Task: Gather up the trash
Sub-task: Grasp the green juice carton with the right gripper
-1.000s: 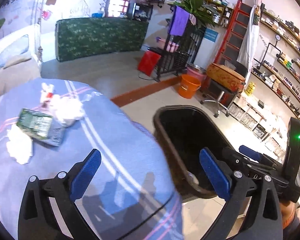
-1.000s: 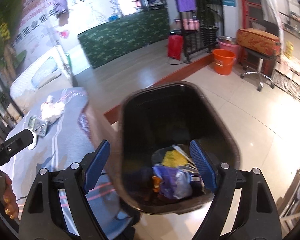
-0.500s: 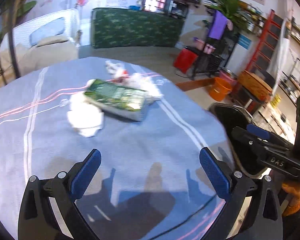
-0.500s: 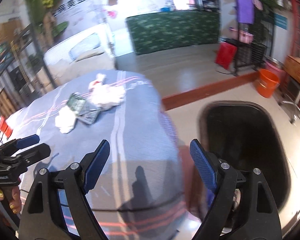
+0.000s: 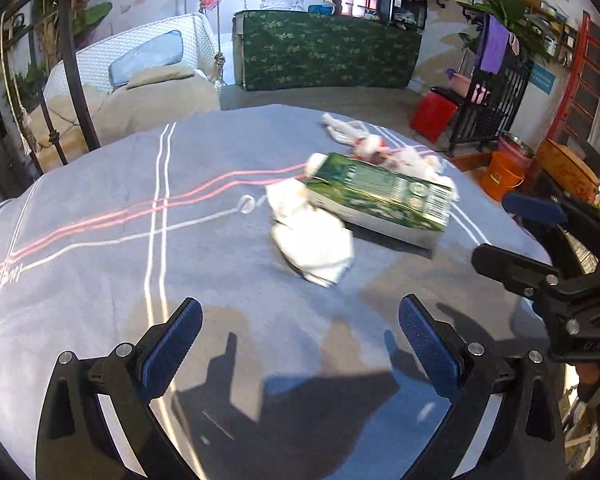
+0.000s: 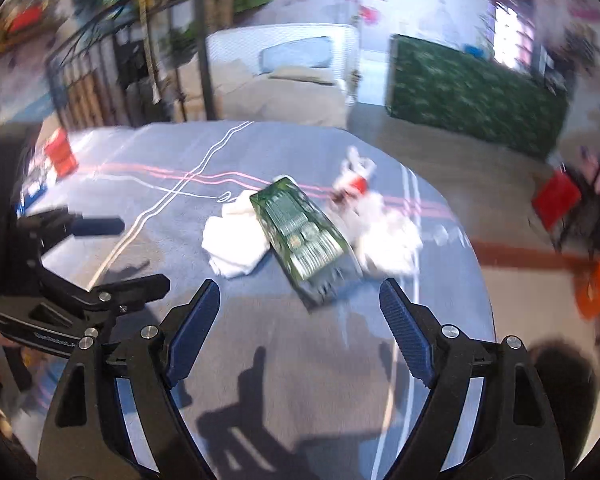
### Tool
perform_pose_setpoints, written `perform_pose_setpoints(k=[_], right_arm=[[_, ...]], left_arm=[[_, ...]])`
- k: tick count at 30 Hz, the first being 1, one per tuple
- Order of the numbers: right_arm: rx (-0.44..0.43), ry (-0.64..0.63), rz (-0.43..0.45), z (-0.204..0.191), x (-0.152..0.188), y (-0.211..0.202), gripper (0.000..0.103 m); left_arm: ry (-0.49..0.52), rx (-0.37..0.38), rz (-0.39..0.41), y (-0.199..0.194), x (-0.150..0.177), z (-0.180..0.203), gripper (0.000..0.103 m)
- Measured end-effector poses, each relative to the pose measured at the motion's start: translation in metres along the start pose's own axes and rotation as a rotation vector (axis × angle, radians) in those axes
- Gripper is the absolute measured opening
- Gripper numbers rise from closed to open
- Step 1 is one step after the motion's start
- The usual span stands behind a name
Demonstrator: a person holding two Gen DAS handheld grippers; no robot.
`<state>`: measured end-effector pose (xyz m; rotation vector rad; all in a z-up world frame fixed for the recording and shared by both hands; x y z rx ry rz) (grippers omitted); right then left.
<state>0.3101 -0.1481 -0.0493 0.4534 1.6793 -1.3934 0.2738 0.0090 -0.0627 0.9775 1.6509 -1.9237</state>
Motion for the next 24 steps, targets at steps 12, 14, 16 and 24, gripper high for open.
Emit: perform_pose_setpoints(k=[12,14,16,24], right_arm=[[0.033,-0.172,-0.144,-0.007,-0.018,0.086,0.064],[0.041,-0.191,-0.161,-0.009,-0.016,0.096,0.061],[0.034,-0.198,-0.157,-0.012,-0.017,0.097,0.055],[0.031,-0.106,-0.045,-0.009,-0.028,0.050,0.049]], left_arm=[[-0.101,0.007,-0.013,0.012,-0.009,-0.054,0.096],[-0.110,0.013,-0.014,0.014,-0.009,-0.054,0.094],[-0.120,0.027,-0.025,0.018,-0.010,-0.054,0.092],[-0.070,0.128,-0.058,0.046,-0.027,-0.020,0.084]])
Point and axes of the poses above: each gripper's, at about its wrist camera, not at the fingertips, and y roughly the way its jaws point, z to its right, x to its underside, the point moved 2 cm from there along y, roughly the way its jaws point, and after that the axes turned 6 degrees about z, right-handed, at the moved point
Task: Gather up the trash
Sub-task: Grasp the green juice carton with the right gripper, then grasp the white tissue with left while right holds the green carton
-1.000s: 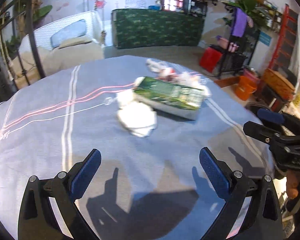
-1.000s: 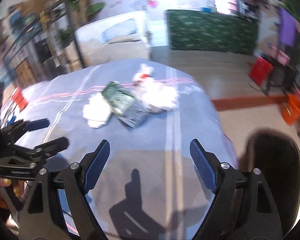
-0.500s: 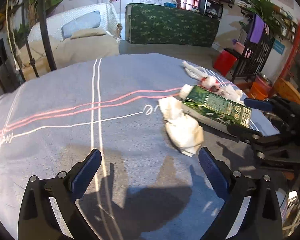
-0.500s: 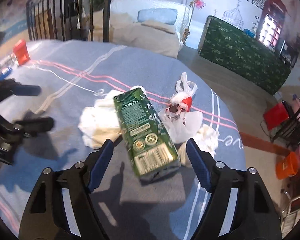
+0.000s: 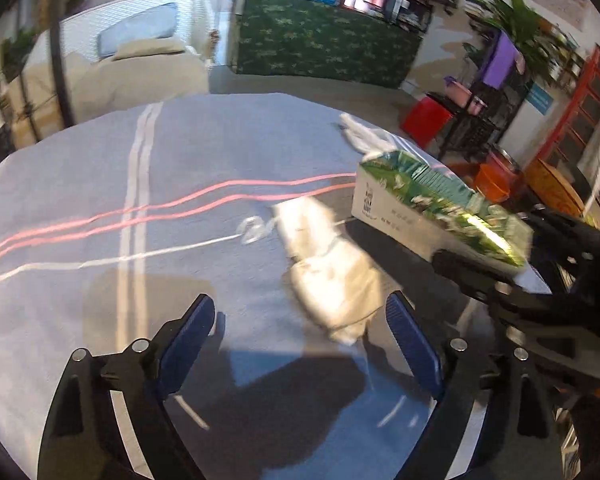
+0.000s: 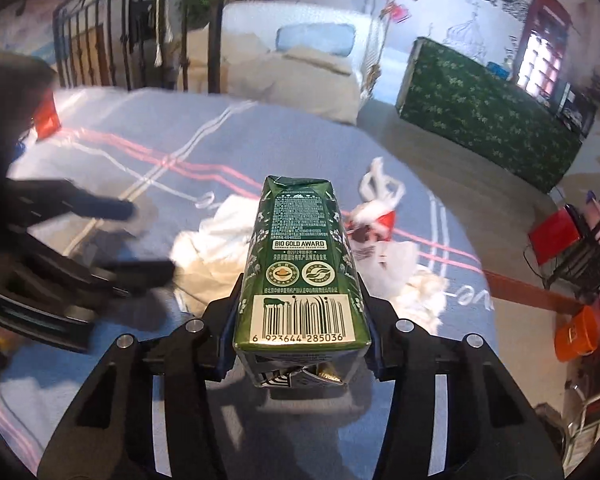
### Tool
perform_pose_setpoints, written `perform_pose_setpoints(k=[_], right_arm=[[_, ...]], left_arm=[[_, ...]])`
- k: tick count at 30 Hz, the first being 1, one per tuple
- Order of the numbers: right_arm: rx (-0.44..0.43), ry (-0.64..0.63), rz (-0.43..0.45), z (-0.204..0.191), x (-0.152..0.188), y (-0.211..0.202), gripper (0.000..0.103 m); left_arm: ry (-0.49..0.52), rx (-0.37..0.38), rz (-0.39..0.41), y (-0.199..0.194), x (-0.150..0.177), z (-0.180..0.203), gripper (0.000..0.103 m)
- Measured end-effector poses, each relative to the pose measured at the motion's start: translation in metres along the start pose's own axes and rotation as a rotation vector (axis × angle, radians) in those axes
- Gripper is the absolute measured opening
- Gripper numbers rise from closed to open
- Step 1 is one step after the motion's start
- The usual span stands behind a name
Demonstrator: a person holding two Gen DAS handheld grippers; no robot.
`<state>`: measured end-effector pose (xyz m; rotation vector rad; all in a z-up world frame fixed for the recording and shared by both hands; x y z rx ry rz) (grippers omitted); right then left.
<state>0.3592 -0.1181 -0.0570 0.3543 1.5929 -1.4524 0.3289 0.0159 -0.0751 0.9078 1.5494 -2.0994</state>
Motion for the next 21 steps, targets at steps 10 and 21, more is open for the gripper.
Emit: perform_pose_setpoints(k=[10,21], right_arm=[[0.045,0.117,0.076,0.018,0.013,-0.055,0.049],[0.070,0.227,0.086,0.019,0.041,-0.078,0.050]], left_arm=[[0.054,-0.018,-0.075,0.041,-0.005,0.020,0.047],[0.019,-0.007,-0.015,0.011,0.006,0.016,0.015]])
Point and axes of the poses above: each gripper's, at about its wrist camera, not at the fingertips, and y roughly the way its jaws point, z to its right, x to its underside, the point moved 2 cm from there along y, roughly the way its jaws point, and after that the axes turned 6 degrees about z, right-handed, at the moved point
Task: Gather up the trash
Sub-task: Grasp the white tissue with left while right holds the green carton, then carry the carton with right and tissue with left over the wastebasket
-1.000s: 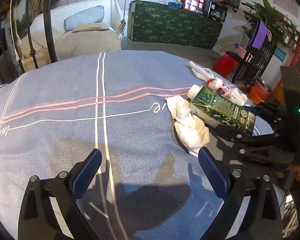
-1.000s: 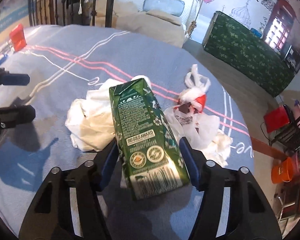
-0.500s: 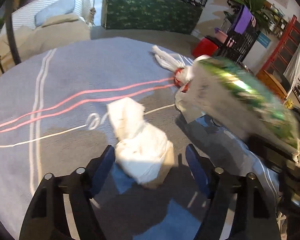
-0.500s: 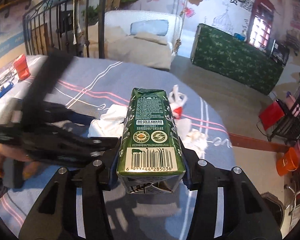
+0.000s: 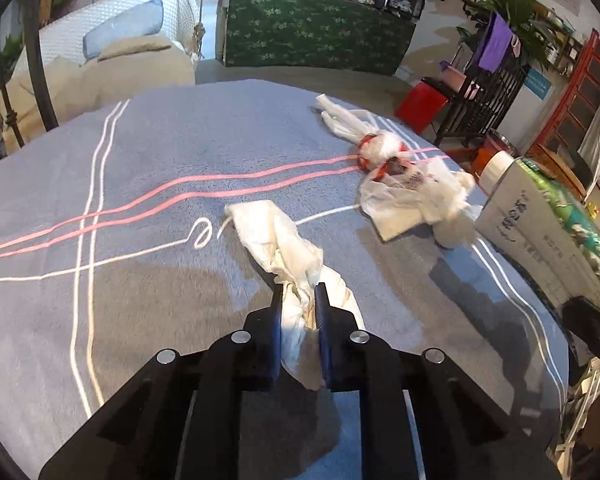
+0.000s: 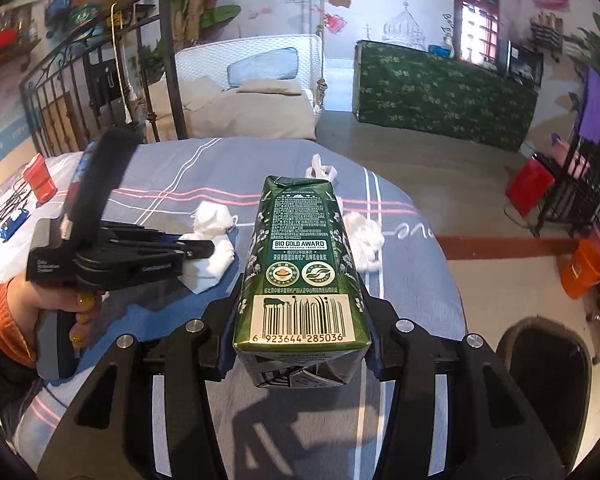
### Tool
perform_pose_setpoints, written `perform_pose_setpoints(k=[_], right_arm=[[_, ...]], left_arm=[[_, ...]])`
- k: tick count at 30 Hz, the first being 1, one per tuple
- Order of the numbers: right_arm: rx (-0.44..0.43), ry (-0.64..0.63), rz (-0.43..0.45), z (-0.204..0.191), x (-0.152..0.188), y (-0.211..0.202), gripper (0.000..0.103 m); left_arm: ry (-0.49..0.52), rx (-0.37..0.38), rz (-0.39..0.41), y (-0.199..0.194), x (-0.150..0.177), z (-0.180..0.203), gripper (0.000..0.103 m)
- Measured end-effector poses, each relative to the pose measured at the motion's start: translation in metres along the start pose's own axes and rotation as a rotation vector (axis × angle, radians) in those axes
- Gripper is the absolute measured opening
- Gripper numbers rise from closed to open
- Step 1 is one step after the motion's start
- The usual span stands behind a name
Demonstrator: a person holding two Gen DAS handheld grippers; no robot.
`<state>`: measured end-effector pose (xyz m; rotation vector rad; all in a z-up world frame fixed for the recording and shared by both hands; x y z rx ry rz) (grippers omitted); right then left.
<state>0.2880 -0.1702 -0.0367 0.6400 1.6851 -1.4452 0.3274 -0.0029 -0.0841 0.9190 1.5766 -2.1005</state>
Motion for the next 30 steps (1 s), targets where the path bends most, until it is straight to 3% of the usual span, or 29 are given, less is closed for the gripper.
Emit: perform_pose_setpoints(k=[17,30], right_arm=[[0.022,0.103,0.019,0.015,0.047,-0.060,0.050],[0.106,0.167,0.018,0.047,0.079,-0.095,0.050]], left_arm=[[-0.029,0.019,0.116,-0.070,0.026,0.046,0.015],[0.016,0.108,0.134,-0.080,0.033,0.103,0.015]])
Point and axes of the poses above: each gripper's, at about its wrist camera, not at the fingertips, and y roughly the way its jaws point, z to its right, x to its underside, the point moved 2 cm from there along y, roughly the way its jaws point, and after that the axes turned 6 degrees about z, right-handed, at the moved point
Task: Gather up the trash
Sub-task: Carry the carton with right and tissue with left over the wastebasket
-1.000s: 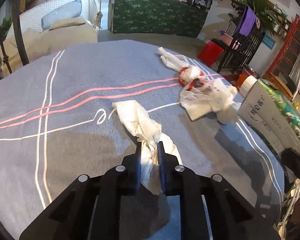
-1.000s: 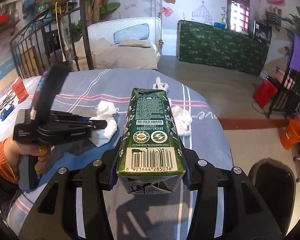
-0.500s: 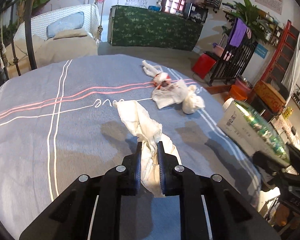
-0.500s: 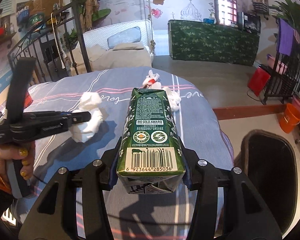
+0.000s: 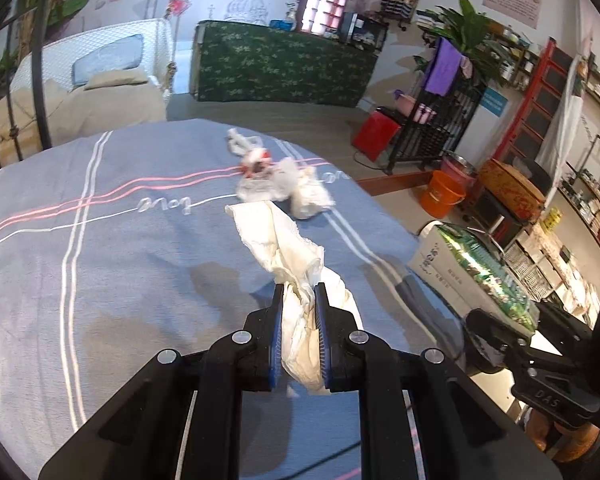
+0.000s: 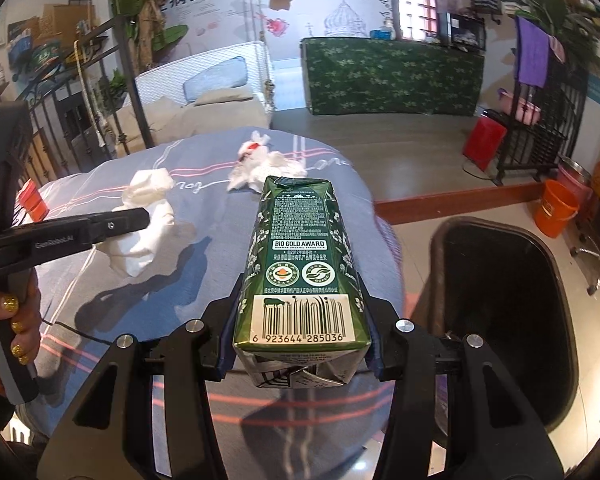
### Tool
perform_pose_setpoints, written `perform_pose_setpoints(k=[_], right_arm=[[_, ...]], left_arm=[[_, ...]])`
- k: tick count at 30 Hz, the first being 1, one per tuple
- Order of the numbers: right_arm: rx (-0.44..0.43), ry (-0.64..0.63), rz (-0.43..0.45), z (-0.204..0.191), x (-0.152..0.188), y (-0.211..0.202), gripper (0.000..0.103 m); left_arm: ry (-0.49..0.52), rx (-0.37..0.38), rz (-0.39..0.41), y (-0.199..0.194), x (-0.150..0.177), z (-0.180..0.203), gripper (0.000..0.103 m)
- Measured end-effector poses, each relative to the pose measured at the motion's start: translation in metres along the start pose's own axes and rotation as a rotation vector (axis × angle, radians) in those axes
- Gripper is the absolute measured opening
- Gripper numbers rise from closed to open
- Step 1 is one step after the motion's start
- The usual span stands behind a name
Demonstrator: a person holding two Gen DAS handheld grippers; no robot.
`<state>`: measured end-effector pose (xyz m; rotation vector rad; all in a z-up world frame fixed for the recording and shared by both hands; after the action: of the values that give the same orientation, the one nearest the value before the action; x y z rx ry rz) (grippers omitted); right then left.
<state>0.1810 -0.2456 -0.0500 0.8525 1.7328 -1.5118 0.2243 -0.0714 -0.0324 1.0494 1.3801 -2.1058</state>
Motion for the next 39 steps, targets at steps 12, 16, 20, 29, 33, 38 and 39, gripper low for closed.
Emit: perform_pose_setpoints(k=[12,16,20,29,33,38,39], right_arm=[[0.145,0.113,0.005,0.071,0.021,-0.020,0.050],[0.188,0.141,0.003,0.092,0.025,-0.022,0.050],[0.235,0.166,-0.021,0.110,0.032,-0.017,0.050],[0.307,0.219,-0.080,0.144,0.051,0.004,0.050],[0.331,0.234,-0.110,0.155,0.057,0.018,0.050],[0.354,0.245,-0.146,0.167,0.062,0.036,0.050],[0.360,0.248,-0.146,0.167,0.063,0.038,0.050]], left_arm=[[0.085,0.121,-0.017,0.015,0.003,0.057,0.015],[0.097,0.157,-0.027,0.020,0.007,0.075,0.015],[0.118,0.189,-0.037,0.027,0.008,0.092,0.015],[0.178,0.246,-0.054,0.039,0.010,0.124,0.015],[0.200,0.260,-0.067,0.043,0.014,0.133,0.015],[0.203,0.270,-0.085,0.047,0.018,0.140,0.015],[0.202,0.272,-0.088,0.049,0.018,0.140,0.015]])
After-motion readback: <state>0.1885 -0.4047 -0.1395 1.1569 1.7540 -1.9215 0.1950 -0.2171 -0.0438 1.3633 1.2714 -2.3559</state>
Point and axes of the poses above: each gripper's, at about its wrist camera, not at the fingertips, and y roughly the way its jaws point, z to its right, x to its underside, the point moved 2 cm from there along y, roughly the way its jaws point, and after that the axes turned 6 degrees about z, right-handed, at the moved point
